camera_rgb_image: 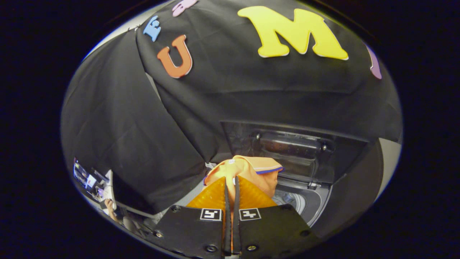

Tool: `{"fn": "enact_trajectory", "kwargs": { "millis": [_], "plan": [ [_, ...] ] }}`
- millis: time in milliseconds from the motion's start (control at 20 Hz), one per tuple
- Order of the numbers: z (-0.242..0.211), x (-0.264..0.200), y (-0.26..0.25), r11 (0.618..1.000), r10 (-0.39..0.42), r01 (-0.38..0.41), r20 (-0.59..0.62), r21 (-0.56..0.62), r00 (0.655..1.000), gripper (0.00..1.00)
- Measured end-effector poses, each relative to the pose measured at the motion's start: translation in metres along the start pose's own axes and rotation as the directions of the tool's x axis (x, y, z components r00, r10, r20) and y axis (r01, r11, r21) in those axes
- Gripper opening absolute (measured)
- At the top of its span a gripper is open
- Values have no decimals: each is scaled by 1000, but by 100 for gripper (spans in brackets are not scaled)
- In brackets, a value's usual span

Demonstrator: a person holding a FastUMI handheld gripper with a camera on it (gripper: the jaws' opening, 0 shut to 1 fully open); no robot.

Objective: Put the clothes into the washing machine and then close the washing machine lid.

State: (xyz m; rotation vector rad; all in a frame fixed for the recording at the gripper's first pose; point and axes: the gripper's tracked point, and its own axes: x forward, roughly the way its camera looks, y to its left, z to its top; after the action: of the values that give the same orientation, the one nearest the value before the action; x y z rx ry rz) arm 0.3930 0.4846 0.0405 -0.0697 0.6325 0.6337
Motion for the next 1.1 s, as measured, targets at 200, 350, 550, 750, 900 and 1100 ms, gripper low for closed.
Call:
{"fn": "enact_trajectory", "kwargs": {
  "millis": [200,350,550,750,900,1100],
  "plan": [
    [-38,34,-23,995,-67,61,-71,-81,995,5],
    [-65,49,-40,988,-124,110,-132,-111,983,5],
    [-83,63,-54,985,-167,153,-192,-84,967,5],
    [-87,70,-58,979,-194,174,-208,-111,959,5],
    [-92,74,-63,973,-222,200,-226,-116,949,5],
    [-96,74,-65,972,-230,211,-241,-102,943,6]
  ]
}}
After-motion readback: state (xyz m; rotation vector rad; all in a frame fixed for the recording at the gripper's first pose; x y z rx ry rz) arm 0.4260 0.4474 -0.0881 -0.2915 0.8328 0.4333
